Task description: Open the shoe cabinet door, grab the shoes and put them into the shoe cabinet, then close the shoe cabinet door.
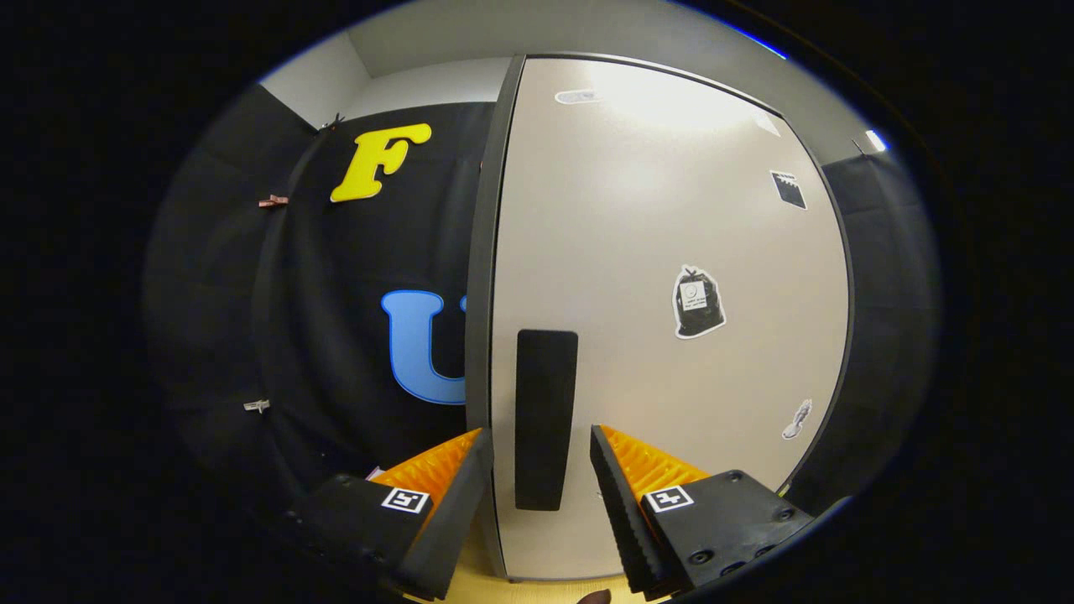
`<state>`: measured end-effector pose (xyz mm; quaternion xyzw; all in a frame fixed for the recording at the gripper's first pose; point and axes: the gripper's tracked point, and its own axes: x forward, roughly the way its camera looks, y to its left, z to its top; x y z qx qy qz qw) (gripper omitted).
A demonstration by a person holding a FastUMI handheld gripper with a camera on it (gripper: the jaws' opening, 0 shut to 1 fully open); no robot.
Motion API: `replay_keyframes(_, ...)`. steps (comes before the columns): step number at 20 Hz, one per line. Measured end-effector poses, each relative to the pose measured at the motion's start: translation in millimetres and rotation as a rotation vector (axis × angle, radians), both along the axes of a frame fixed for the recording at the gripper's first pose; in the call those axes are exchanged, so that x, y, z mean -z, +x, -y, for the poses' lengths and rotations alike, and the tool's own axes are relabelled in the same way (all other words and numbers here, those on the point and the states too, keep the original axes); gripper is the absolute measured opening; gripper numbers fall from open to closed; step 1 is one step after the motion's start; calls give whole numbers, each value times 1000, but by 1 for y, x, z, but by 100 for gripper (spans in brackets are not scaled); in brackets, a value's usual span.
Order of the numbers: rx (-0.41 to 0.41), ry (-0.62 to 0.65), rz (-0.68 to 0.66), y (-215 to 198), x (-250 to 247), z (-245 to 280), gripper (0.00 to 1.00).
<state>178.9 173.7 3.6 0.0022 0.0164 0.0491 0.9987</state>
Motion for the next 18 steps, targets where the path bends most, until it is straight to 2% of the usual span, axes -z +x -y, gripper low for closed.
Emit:
replay_keyframes(1,15,9,-14,1,2,1,78)
replay_keyframes(3,29,43,-49,8,10,1,46)
replay_keyframes(5,38,76,-62,2,7,5,45)
replay_keyframes(6,39,77,-52,11,11,3,35)
replay_keyframes(8,46,55,-38,13,12,5,35)
replay_keyframes(10,44,68,-49,10,11,5,24)
replay_keyframes(11,38,75,-62,8,12,5,23)
replay_keyframes(12,36,74,-59,7,12,5,17)
replay_keyframes(18,-36,65,-35,-42,6,17,17)
